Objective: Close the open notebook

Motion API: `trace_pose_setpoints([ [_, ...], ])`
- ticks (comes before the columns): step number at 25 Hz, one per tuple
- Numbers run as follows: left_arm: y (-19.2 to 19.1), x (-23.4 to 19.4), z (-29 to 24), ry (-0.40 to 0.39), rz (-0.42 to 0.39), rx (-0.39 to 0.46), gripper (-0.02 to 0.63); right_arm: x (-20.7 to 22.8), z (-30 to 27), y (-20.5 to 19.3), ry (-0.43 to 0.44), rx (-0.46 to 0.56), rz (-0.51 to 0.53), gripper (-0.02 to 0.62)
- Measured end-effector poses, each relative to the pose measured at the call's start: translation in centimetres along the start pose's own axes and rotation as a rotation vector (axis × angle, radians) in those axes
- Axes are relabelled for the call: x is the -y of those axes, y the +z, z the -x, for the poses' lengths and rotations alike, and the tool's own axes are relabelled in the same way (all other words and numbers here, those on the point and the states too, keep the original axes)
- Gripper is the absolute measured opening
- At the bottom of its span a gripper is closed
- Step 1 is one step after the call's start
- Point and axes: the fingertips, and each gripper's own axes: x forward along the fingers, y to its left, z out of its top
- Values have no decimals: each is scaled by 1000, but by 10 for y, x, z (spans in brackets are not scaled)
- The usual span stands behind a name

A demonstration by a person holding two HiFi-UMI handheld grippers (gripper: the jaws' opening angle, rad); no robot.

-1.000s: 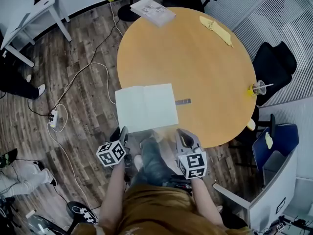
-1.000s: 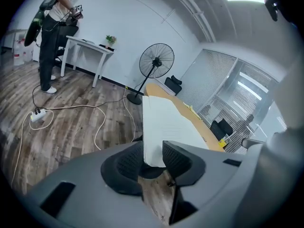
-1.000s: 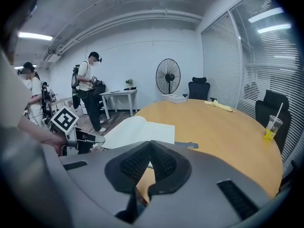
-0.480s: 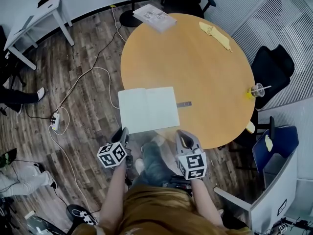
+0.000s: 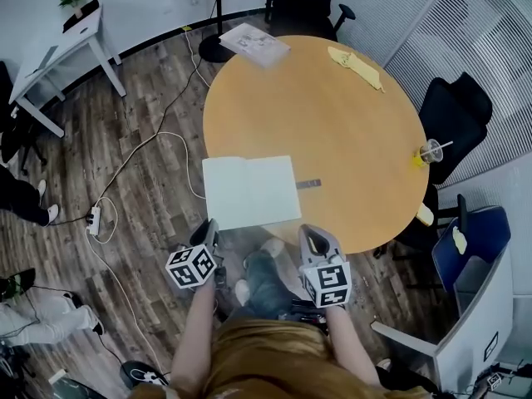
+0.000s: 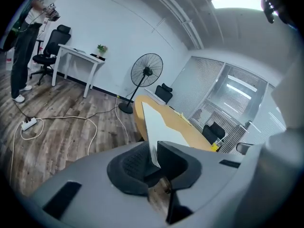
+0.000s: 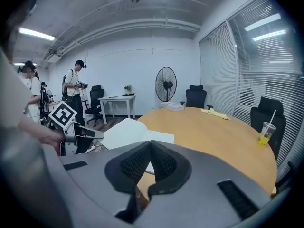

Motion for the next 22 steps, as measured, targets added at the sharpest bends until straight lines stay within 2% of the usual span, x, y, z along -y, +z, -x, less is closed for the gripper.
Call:
trace_pose_setpoints([
  [22,40,39,2,-77,-165,35,57,4,18,27,-52,88,-21,12],
])
